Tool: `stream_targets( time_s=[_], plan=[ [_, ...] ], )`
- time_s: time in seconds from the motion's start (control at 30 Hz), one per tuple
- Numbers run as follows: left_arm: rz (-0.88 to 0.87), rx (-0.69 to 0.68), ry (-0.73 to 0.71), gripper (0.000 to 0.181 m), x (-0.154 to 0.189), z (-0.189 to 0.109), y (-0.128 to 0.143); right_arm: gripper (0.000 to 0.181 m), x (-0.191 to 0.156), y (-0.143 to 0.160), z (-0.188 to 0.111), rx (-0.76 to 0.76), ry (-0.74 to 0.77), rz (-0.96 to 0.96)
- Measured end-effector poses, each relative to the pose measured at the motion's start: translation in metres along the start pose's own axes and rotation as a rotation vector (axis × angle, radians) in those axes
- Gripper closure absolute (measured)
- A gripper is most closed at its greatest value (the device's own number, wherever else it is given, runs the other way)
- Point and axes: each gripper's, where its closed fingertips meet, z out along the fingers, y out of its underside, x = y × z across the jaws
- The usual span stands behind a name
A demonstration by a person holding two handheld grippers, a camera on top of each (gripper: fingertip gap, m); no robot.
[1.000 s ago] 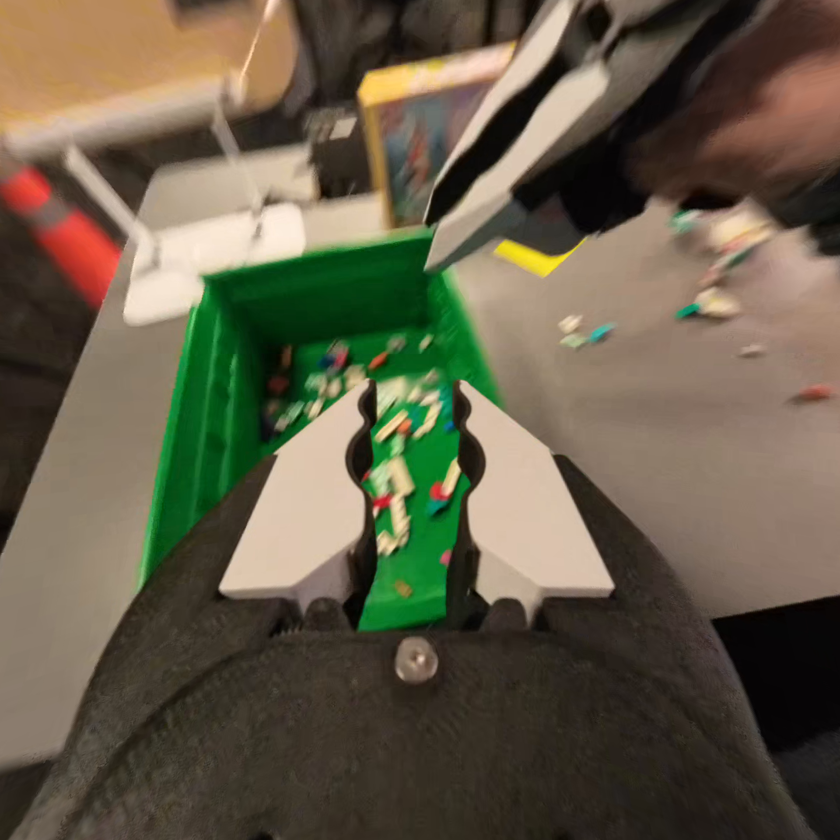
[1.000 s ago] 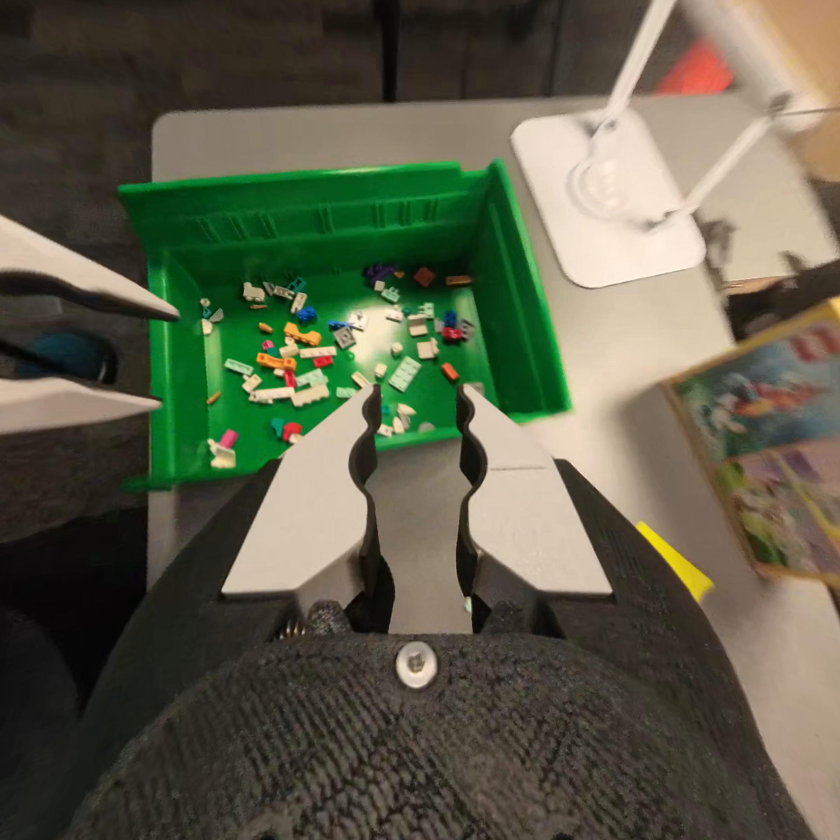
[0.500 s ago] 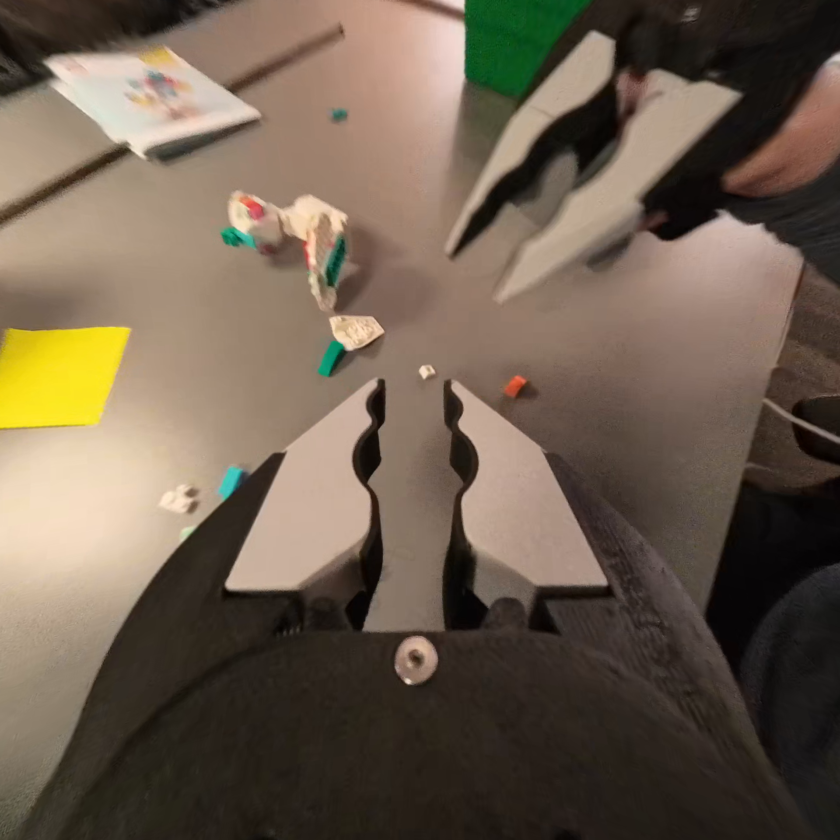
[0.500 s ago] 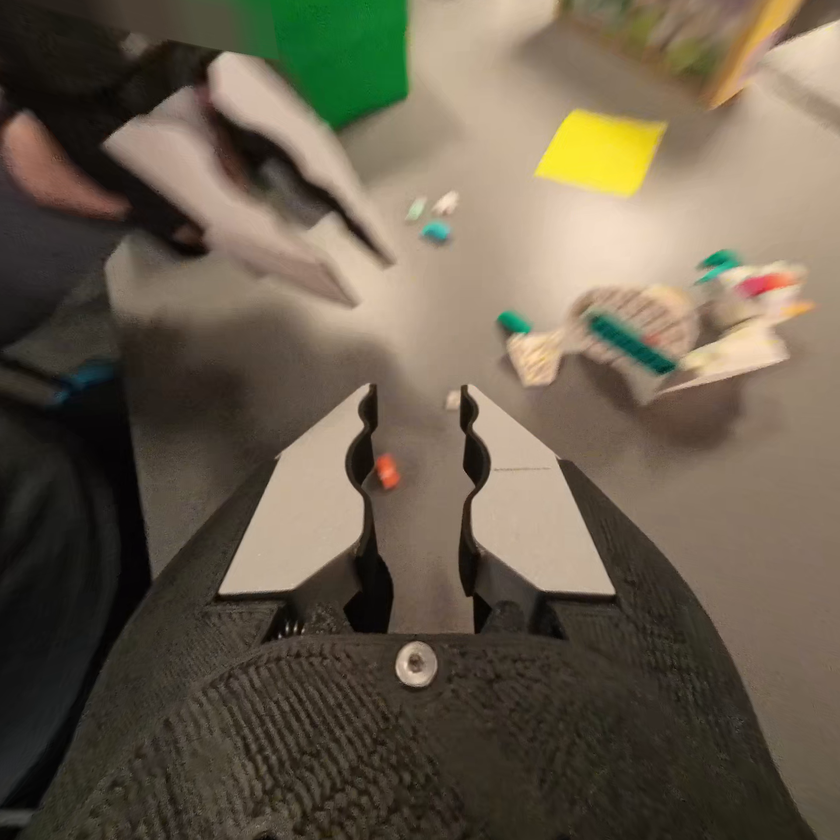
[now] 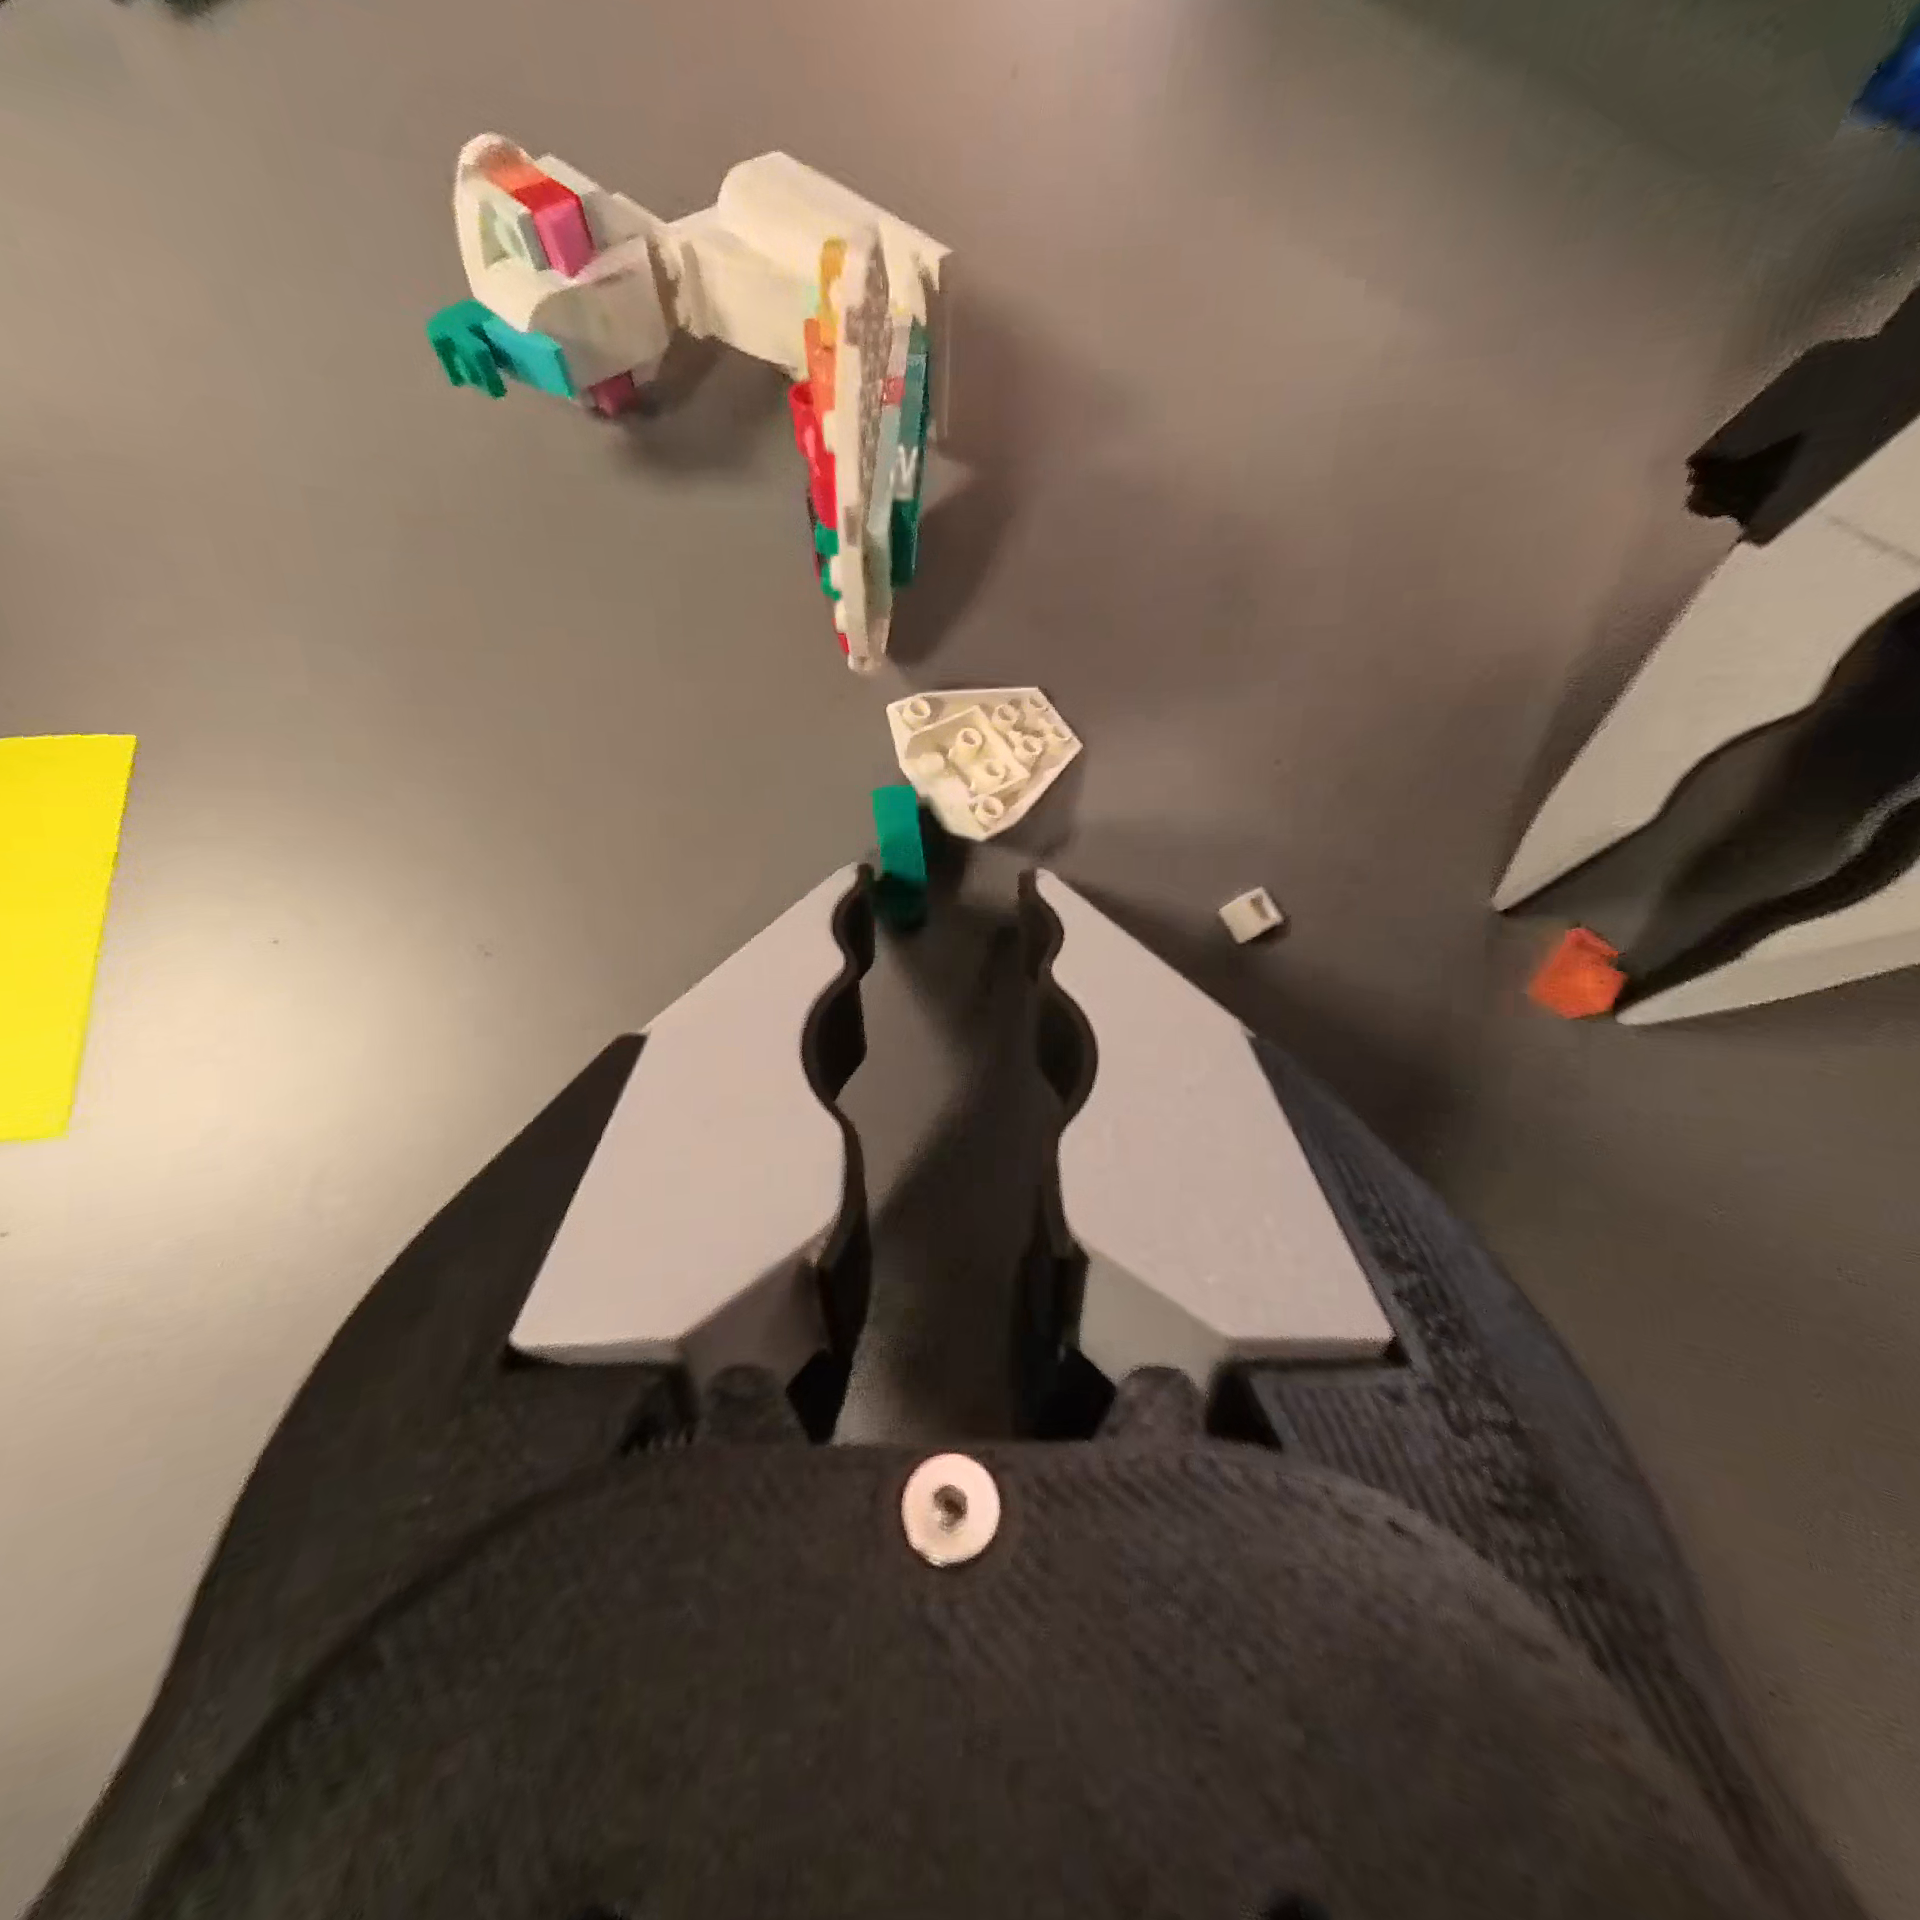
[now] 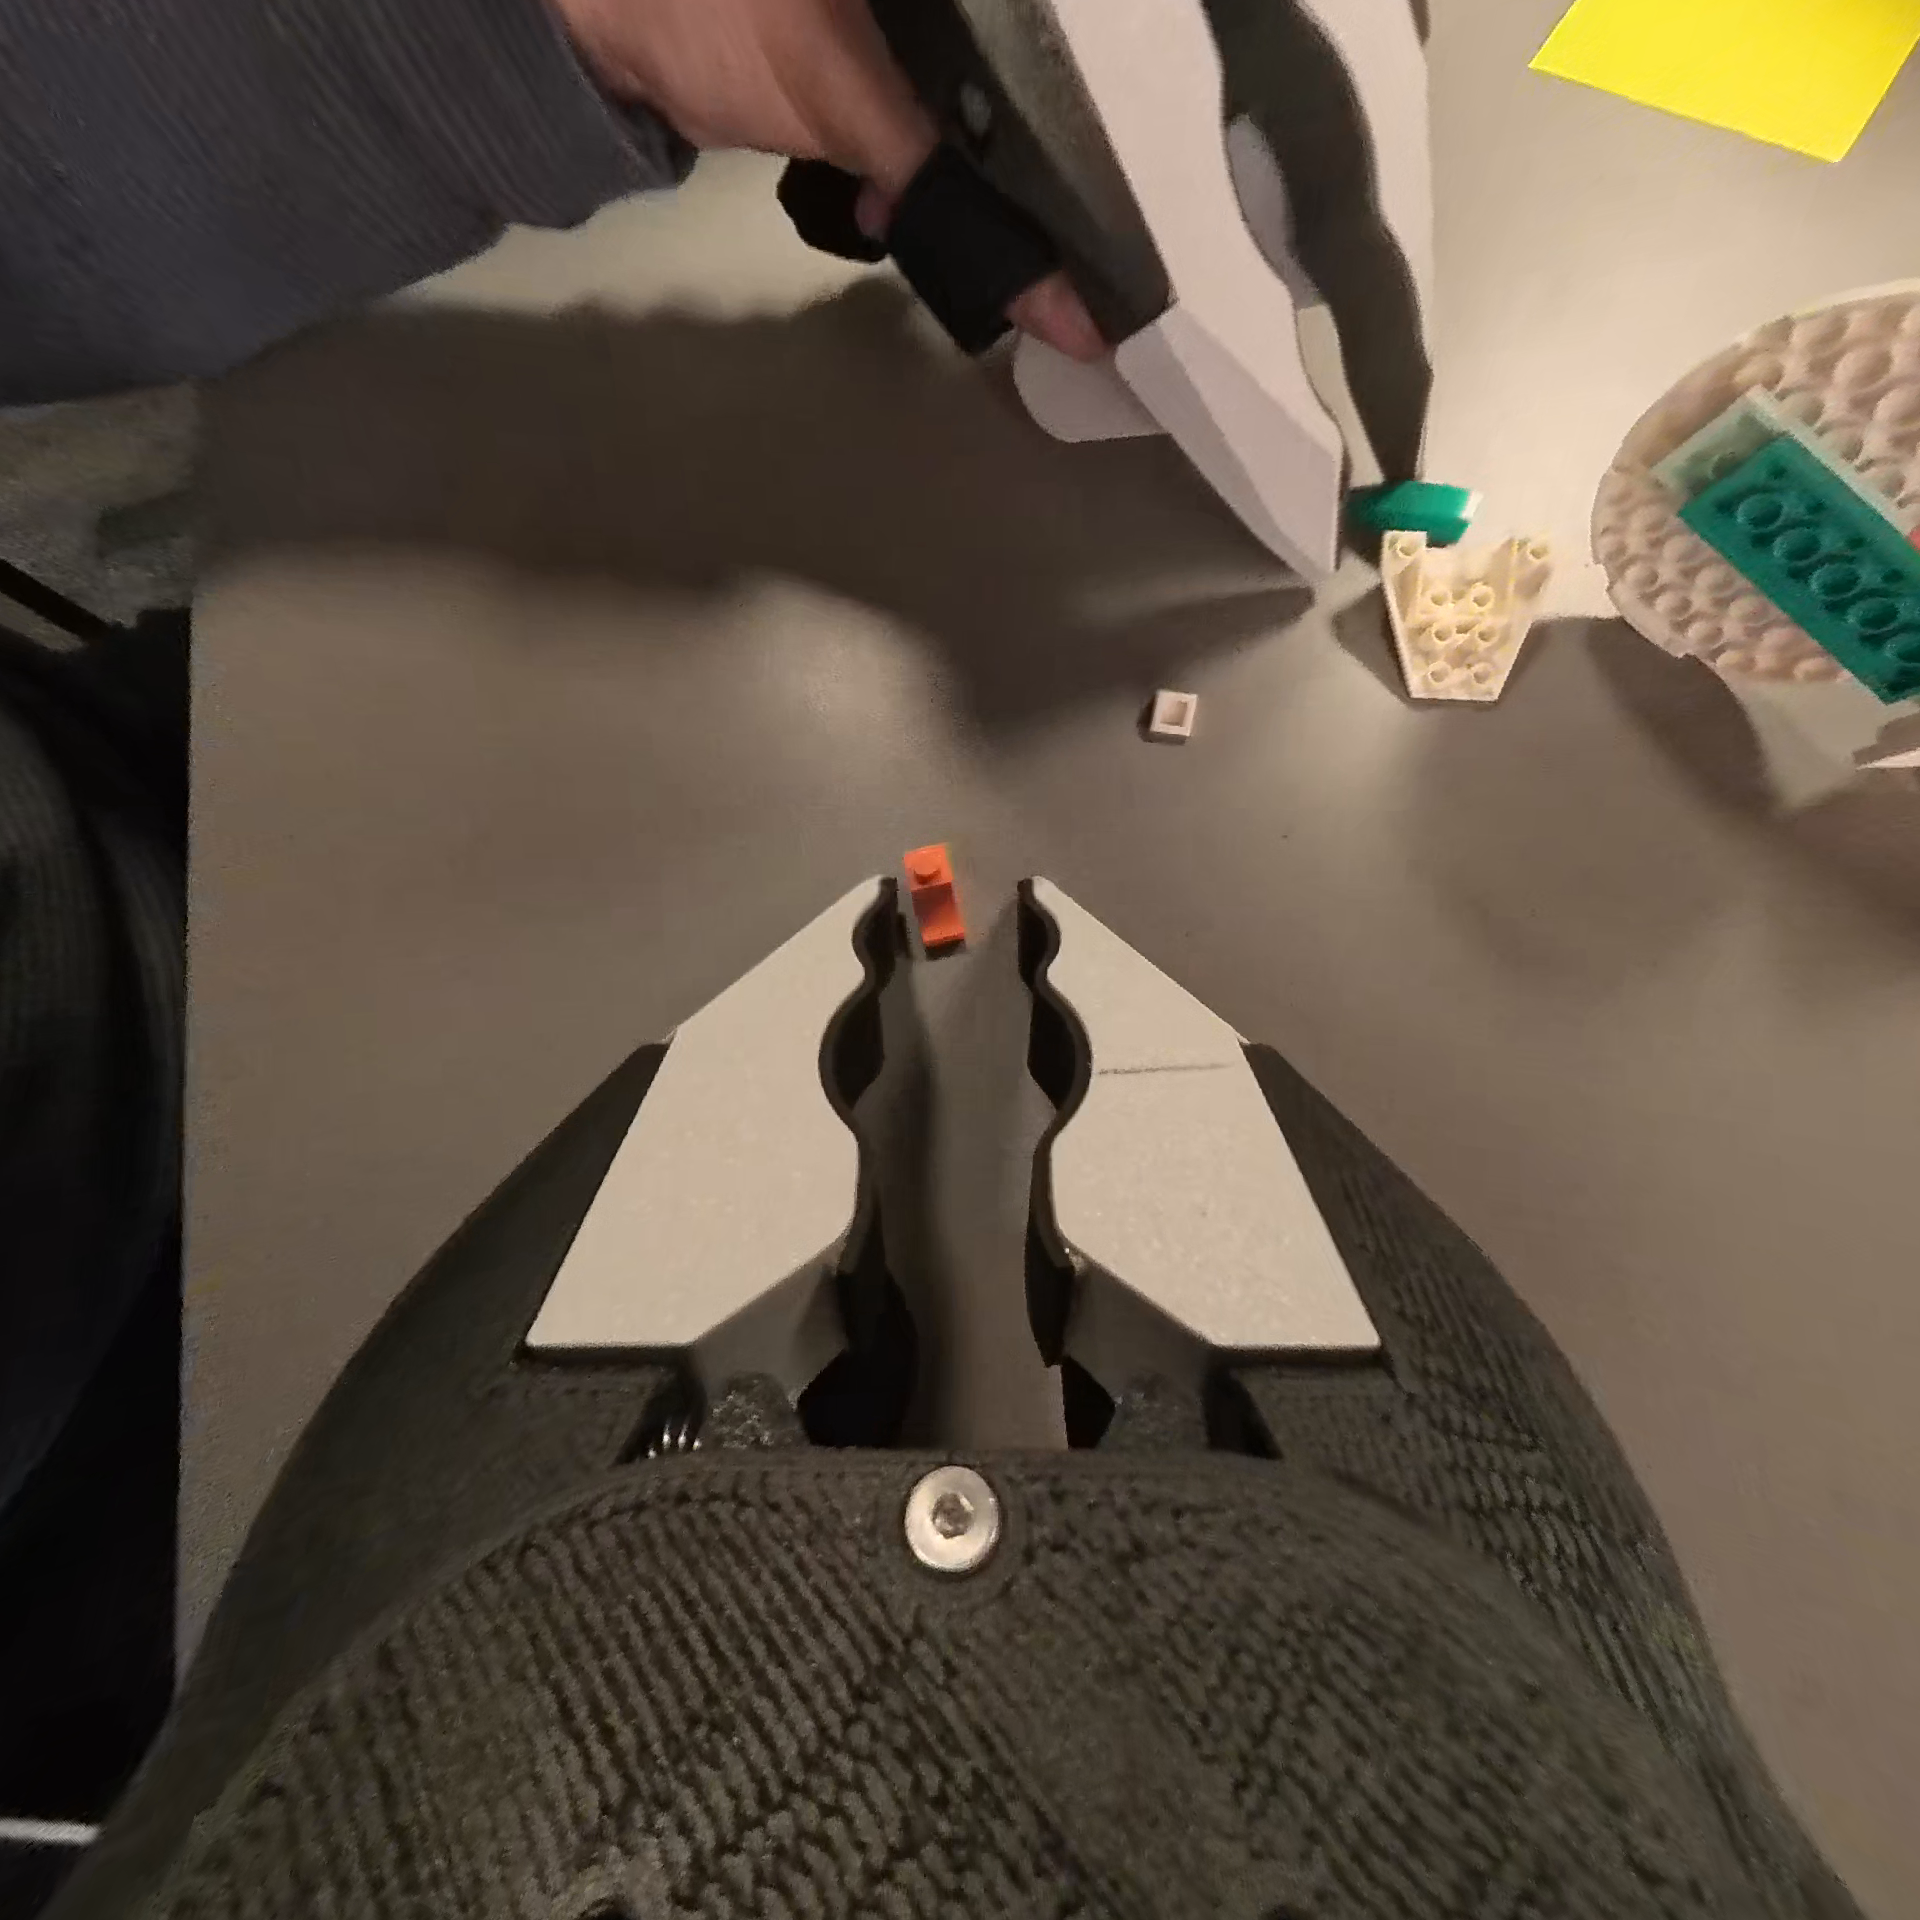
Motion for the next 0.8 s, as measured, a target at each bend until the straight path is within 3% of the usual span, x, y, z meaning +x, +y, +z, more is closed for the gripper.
stream_targets(
  time_s=[0.17, 0.33, 0.43, 0.53, 0.67, 0.8],
  plan=[
    [-0.013, -0.024, 0.005, 0.174, -0.006, 0.002, 0.0, 0.171, 0.003, 0.0, 0.001, -0.009, 0.024, -0.04],
    [0.014, -0.033, -0.012, 0.174, -0.009, -0.001, 0.004, 0.176, 0.001, -0.001, 0.003, -0.024, 0.036, -0.06],
    [0.01, 0.012, -0.059, 0.175, -0.009, -0.02, 0.0, 0.176, -0.001, -0.022, 0.001, 0.013, 0.048, -0.082],
    [-0.003, 0.116, -0.125, 0.175, -0.006, -0.07, -0.014, 0.176, -0.006, -0.069, -0.002, 0.104, 0.074, -0.172],
    [-0.036, 0.276, -0.264, 0.175, -0.003, -0.172, -0.02, 0.176, -0.033, -0.148, 0.004, 0.258, 0.018, -0.316],
    [-0.136, 0.316, -0.514, 0.174, -0.028, -0.277, 0.022, 0.176, -0.068, -0.223, 0.039, 0.318, -0.098, -0.426]
  ],
)
